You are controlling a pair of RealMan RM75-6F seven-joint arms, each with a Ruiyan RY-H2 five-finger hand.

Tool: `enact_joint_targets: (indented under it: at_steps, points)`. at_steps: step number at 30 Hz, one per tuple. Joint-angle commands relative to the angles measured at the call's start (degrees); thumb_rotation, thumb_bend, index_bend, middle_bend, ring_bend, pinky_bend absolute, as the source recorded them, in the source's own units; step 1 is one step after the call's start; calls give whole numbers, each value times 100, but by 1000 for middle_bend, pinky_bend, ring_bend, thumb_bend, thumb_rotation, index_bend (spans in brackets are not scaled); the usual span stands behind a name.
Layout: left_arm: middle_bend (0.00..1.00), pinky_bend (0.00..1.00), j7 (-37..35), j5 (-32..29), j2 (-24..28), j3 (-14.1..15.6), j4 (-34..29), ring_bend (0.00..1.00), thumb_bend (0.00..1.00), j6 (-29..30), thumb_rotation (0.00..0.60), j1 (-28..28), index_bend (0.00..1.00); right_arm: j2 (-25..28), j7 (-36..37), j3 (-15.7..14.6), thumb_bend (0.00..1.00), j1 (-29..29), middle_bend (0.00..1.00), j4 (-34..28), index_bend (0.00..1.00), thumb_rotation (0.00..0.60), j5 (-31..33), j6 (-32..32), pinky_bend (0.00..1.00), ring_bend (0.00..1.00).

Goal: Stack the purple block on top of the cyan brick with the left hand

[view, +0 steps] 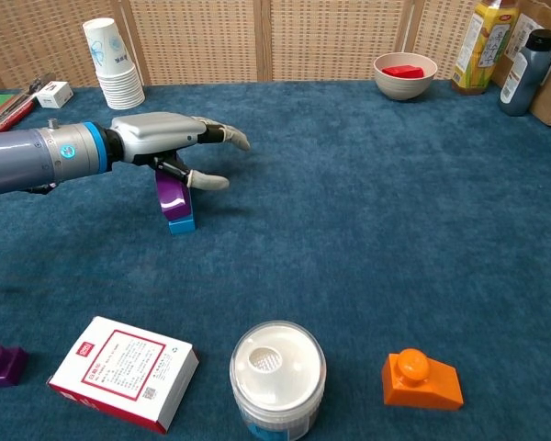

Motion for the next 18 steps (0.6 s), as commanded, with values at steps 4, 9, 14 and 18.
enact_joint_targets:
  at_steps: [4,9,14,18]
  points:
    - [1,0,39,-15,-25,-13,-1,0,227,-83,122,-30,90,-4,13,0,280,-5,177,5,257,600,-1,-3,148,0]
    - [0,0,53,-31,-38,-31,-31,0,226,-173,123,-88,85,5,43,5,282,-27,178,17,257,599,-4,21,148,0]
    - [0,0,96,-20,-53,-25,-40,0,226,-220,128,-135,83,2,60,2,280,-39,178,24,257,599,-2,21,148,0]
    - [0,0,141,1,-55,-13,-41,0,225,-207,125,-166,83,1,78,6,281,-53,178,34,256,600,-4,39,148,0]
